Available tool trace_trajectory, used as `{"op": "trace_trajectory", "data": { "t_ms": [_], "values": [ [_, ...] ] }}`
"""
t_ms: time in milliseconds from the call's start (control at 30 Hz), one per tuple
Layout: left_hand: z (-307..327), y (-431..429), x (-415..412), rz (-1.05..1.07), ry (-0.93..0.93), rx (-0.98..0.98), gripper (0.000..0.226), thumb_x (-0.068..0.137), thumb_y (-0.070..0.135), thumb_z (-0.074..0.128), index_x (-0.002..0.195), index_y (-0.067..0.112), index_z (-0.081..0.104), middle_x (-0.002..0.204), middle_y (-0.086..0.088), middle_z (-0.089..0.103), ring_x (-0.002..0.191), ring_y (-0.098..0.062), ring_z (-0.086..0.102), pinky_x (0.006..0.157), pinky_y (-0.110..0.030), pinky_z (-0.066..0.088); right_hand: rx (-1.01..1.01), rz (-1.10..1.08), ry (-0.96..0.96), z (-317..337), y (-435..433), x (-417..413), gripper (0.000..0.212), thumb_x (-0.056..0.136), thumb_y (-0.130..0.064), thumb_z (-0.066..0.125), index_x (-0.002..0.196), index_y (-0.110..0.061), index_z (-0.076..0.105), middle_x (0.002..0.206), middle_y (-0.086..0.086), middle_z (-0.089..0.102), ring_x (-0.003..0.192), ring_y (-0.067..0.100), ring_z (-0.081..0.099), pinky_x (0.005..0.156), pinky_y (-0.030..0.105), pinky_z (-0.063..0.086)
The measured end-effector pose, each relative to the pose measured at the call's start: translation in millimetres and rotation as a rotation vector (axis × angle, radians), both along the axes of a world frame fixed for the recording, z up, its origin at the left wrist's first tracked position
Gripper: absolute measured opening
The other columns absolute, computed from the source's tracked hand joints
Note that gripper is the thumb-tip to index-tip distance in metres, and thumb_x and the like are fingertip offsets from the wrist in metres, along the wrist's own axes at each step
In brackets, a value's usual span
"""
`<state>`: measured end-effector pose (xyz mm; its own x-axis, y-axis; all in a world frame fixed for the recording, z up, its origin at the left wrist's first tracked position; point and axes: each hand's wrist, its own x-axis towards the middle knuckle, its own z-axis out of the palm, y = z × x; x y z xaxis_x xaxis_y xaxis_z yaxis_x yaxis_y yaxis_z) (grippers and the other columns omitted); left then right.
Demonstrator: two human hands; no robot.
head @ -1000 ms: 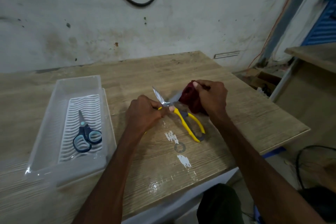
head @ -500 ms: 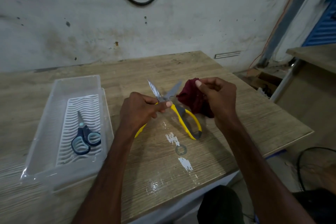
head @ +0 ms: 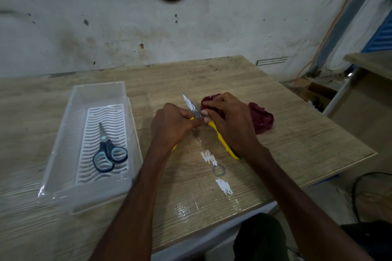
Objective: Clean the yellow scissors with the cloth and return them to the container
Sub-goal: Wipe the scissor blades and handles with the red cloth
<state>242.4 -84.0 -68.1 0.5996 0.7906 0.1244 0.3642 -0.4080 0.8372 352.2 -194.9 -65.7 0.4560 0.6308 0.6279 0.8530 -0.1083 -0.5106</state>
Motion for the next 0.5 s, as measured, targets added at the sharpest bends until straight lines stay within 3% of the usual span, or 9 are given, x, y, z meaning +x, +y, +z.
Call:
{"op": "trace_trajectory", "data": {
  "t_ms": [200, 367, 500],
  "values": [
    [1.6, -3.3, 0.6, 0.018, 0.082, 0.154, 0.036, 0.071, 0.056, 0.076, 0.071, 0.020, 0.079, 0.060, -0.001, 0.070, 0.063, -0.011, 0.068, 0.064, -0.034, 0.053, -0.086, -0.120, -0.122, 6.7, 8.0, -6.7, 0.007, 0.078, -0.014, 0.068, 0.083, -0.014, 0.074, 0.076, 0.006, 0.062, 0.075, 0.021, 0.058, 0.066, 0.037, 0.048],
    [2.2, -9.0, 1.5, 0.021, 0.110, 0.180, 0.044, 0.069, 0.065, 0.074, 0.070, 0.021, 0.079, 0.056, -0.001, 0.068, 0.060, -0.011, 0.066, 0.057, -0.029, 0.044, -0.137, -0.289, -0.098, 14.3, 20.6, 2.0, 0.006, 0.073, -0.006, 0.068, 0.067, -0.007, 0.068, 0.067, 0.013, 0.060, 0.064, 0.028, 0.057, 0.059, 0.031, 0.041],
    [2.7, -6.8, -0.6, 0.030, 0.119, 0.192, 0.027, 0.075, 0.050, 0.075, 0.073, 0.023, 0.081, 0.058, -0.001, 0.070, 0.066, -0.014, 0.069, 0.062, -0.030, 0.050, -0.255, -0.107, -0.187, 8.4, 15.6, -13.1, 0.006, 0.078, -0.005, 0.065, 0.073, -0.004, 0.068, 0.072, 0.013, 0.059, 0.072, 0.025, 0.053, 0.062, 0.033, 0.043]
  ]
}}
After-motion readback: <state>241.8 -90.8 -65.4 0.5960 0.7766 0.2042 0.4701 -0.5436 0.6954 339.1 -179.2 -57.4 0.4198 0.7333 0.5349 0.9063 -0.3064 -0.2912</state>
